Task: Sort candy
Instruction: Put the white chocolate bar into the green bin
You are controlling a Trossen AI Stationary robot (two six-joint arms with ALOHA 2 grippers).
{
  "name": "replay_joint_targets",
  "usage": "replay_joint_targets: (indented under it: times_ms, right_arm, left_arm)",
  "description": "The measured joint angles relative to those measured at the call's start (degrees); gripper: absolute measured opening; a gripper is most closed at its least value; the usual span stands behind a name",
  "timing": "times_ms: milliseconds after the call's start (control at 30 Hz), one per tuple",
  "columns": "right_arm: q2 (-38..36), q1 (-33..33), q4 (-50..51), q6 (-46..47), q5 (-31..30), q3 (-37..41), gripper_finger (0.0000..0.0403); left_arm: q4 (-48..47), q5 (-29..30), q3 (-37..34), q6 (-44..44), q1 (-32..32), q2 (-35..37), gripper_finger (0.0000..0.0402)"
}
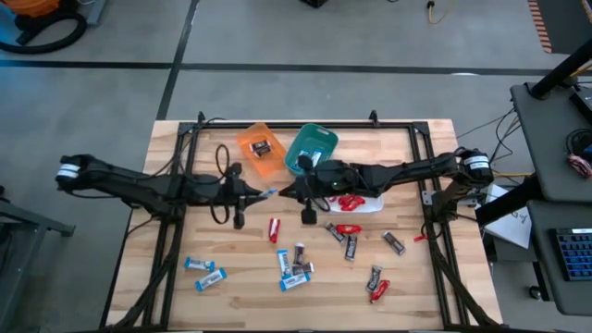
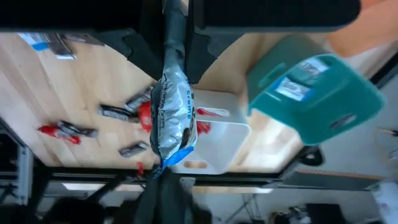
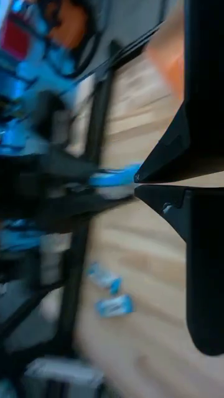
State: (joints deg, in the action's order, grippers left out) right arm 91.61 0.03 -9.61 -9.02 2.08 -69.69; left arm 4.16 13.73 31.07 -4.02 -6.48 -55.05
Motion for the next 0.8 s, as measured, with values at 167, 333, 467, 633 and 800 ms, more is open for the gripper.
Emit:
replay_joint_targets:
  times_ms: [167,333,467,633,800]
  right_arm:
    - [-0.1,0.2,-2.5,-1.5,2.7,0.0,0.0026]
    - [-0.1,0.2,-0.6,-1.3,2.9,0.0,0.0083]
    - [-0.1,0.2,-0.4,0.0,2.9,0.0,0.0136]
    - [-0.1,0.2,0.4,0.0,2.9,0.0,0.0169]
    - [0.1,0.2,0.4,0.5,2.9,0.1,0.0168]
  left_arm:
    - [2.9,-1.0,0.0,0.1,0.0,-3.9,0.0018]
    - [6.8,-1.5,0.0,0.7,0.0,-6.4,0.0018]
    - [8.9,-2.9,0.0,1.6,0.0,-7.5,0.0018]
    - [11.3,-4.0,0.0,1.6,0.0,-8.2,0.0018]
    - [14.3,-3.9,0.0,1.6,0.0,-9.1,0.0018]
